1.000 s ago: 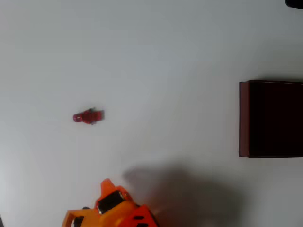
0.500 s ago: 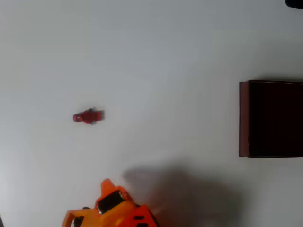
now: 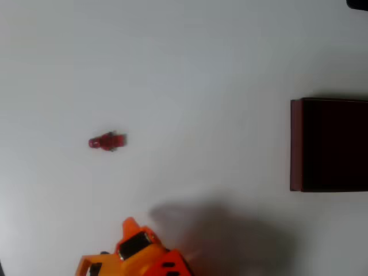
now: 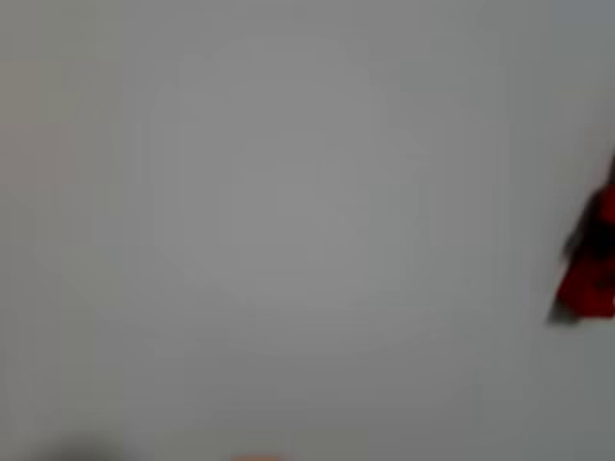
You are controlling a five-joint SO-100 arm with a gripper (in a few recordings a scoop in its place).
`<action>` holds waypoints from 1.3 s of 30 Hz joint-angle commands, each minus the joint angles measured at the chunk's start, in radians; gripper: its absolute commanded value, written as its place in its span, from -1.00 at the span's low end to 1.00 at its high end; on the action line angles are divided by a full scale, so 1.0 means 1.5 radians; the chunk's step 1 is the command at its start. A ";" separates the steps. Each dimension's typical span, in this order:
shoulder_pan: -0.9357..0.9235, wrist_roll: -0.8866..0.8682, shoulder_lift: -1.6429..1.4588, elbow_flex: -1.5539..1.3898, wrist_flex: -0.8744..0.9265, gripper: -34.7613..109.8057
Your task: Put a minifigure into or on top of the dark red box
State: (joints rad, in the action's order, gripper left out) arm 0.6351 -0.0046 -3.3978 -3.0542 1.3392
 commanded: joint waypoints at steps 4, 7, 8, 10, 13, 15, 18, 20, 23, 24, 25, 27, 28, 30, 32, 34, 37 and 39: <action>0.010 0.005 -0.008 0.024 0.014 -0.52; 0.010 0.005 -0.008 0.024 0.014 -0.52; 0.010 0.005 -0.008 0.024 0.014 -0.52; 0.010 0.005 -0.008 0.024 0.014 -0.51; 0.010 0.006 -0.008 0.024 0.014 -0.45; 0.010 0.007 -0.008 0.024 0.014 -0.46; 0.011 0.007 -0.008 0.024 0.014 -0.52; 0.011 0.006 -0.008 0.024 0.014 -0.51; 0.006 -0.009 -0.008 0.024 0.011 -0.44; 0.006 -0.054 -0.008 0.018 -0.010 -0.46; 0.006 -0.081 -0.008 0.016 -0.018 -0.46; 0.009 -0.117 -0.008 0.015 -0.021 -0.45; 0.011 -0.149 -0.008 0.013 -0.037 -0.46; 0.034 -0.187 -0.008 0.031 -0.055 -0.42; 0.038 -0.235 -0.008 0.064 -0.030 -0.38; 0.031 -0.281 -0.008 0.095 -0.007 -0.34; 0.007 -0.308 0.001 0.139 0.024 -0.32; -0.006 -0.307 0.027 0.175 0.039 -0.31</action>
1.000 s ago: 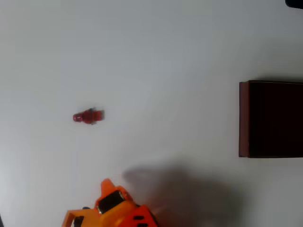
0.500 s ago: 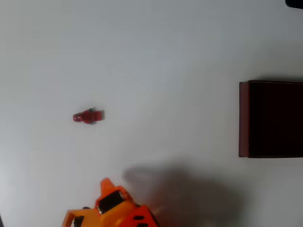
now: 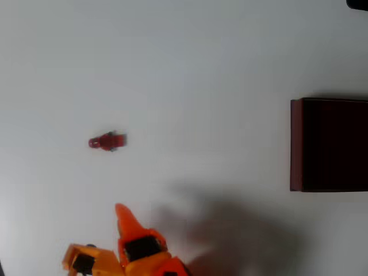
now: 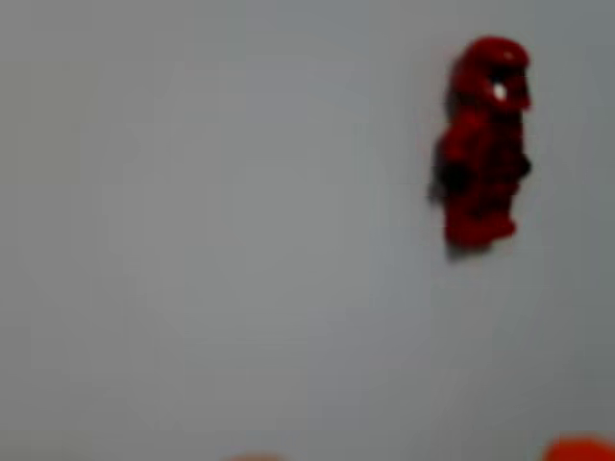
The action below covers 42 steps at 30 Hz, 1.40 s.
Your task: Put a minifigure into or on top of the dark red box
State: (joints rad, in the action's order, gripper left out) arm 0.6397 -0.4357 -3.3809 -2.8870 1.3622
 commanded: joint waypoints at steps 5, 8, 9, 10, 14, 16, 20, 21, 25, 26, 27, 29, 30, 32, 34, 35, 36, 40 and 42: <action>-0.035 -0.010 0.205 0.169 0.024 -0.29; -0.043 -0.012 0.315 0.222 0.008 -0.28; -0.043 -0.012 0.333 0.232 -0.001 -0.28; -0.046 -0.015 0.349 0.240 -0.007 -0.28; -0.063 -0.032 0.414 0.268 -0.022 -0.28; -0.066 -0.032 0.462 0.289 -0.027 -0.29; -0.065 -0.031 0.608 0.355 -0.030 -0.29; -0.063 -0.033 0.648 0.374 -0.030 -0.29; -0.052 -0.043 0.757 0.420 -0.061 -0.29; -0.049 -0.047 0.770 0.425 -0.072 -0.29; -0.046 -0.051 0.780 0.431 -0.077 -0.29; -0.044 -0.054 0.801 0.447 -0.082 -0.29; -0.044 -0.054 0.811 0.456 -0.082 -0.29; -0.048 -0.053 0.829 0.471 -0.084 -0.29; -0.052 -0.050 0.850 0.483 -0.087 -0.29; -0.054 -0.049 0.861 0.490 -0.086 -0.29; -0.057 -0.049 0.873 0.495 -0.085 -0.29; -0.065 -0.047 0.909 0.502 -0.099 -0.29; -0.071 -0.044 0.931 0.508 -0.106 -0.29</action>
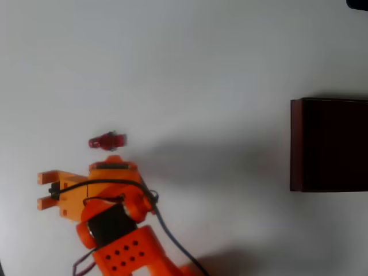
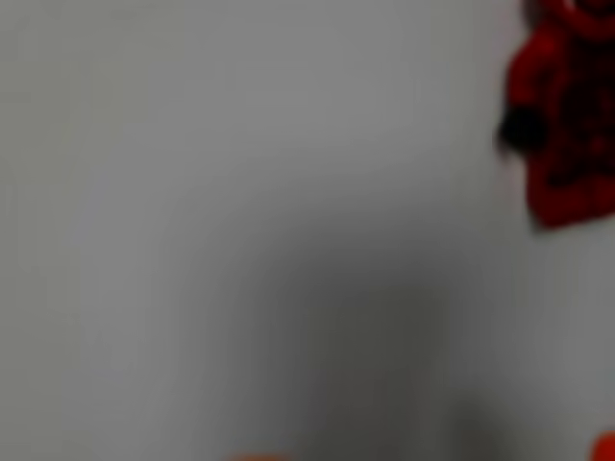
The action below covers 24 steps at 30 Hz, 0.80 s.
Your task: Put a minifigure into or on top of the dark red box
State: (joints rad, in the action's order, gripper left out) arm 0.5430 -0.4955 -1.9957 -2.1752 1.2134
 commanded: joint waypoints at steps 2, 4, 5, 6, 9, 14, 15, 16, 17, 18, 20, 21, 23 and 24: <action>-0.010 0.003 0.031 0.048 -0.010 -0.29; -0.017 0.009 0.053 0.064 -0.011 -0.30; -0.022 0.011 0.064 0.072 -0.011 -0.30; -0.027 0.012 0.074 0.077 -0.013 -0.30; -0.036 0.017 0.094 0.087 -0.018 -0.30; -0.039 0.021 0.126 0.112 -0.016 -0.30; -0.039 0.020 0.131 0.119 -0.016 -0.30; -0.039 0.019 0.136 0.126 -0.015 -0.29; -0.039 0.018 0.141 0.133 -0.015 -0.29; -0.037 0.018 0.146 0.139 -0.015 -0.29; -0.033 0.019 0.159 0.151 -0.011 -0.29; -0.030 0.018 0.164 0.155 -0.010 -0.29; -0.024 0.018 0.176 0.169 -0.010 -0.29; -0.020 0.018 0.184 0.177 -0.010 -0.29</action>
State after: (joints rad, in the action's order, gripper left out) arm 0.4832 -0.4587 -1.7257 -1.9681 1.1888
